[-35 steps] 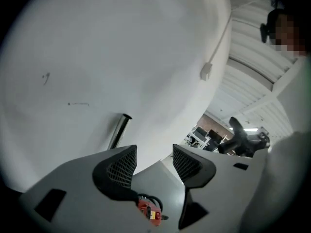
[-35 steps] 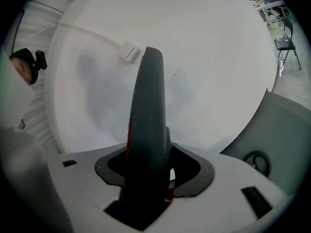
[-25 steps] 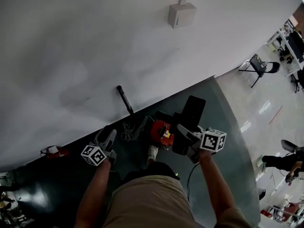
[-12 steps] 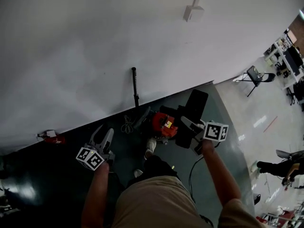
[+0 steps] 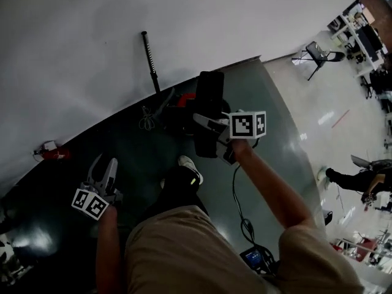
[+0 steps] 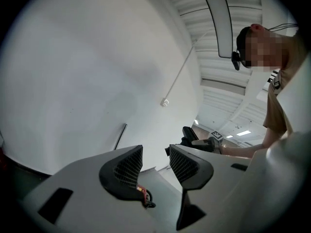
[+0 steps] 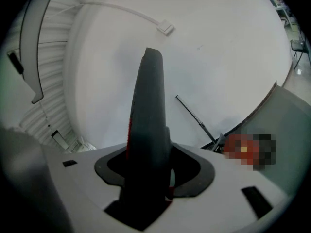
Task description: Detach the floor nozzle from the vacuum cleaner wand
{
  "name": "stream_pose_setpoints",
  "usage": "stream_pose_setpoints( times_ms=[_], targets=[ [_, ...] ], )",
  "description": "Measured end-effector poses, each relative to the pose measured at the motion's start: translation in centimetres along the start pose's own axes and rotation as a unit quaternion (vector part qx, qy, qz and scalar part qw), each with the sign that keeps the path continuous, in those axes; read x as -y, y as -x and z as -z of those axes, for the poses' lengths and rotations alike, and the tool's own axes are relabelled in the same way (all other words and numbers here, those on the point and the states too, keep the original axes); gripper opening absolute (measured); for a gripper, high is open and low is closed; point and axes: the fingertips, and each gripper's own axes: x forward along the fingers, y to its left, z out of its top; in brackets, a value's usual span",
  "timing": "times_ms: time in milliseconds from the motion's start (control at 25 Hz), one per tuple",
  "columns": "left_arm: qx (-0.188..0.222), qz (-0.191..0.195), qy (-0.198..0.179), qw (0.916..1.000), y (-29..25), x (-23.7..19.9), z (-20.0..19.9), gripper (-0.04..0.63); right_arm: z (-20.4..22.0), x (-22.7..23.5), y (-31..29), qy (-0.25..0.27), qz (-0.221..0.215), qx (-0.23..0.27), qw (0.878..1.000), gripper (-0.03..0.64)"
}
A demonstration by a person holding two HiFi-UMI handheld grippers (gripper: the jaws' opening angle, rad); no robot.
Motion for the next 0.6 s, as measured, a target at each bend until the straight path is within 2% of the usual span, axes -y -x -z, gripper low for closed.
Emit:
stream_pose_setpoints(
  times_ms=[200,400,600],
  targets=[
    [-0.024,-0.007,-0.001,0.9997,-0.7,0.5,1.7,0.183,0.4,-0.7,-1.9,0.003,-0.020,-0.013,1.000,0.227],
    [-0.053,-0.007,0.028,0.9982,-4.3,0.2,2.4,0.183,-1.7,0.2,-3.1,-0.014,-0.013,-0.032,0.999,0.227],
    [-0.058,-0.008,0.030,0.9979,-6.4,0.6,1.9,0.183,-4.2,0.0,-3.8,0.015,-0.013,-0.042,0.999,0.227]
  ],
)
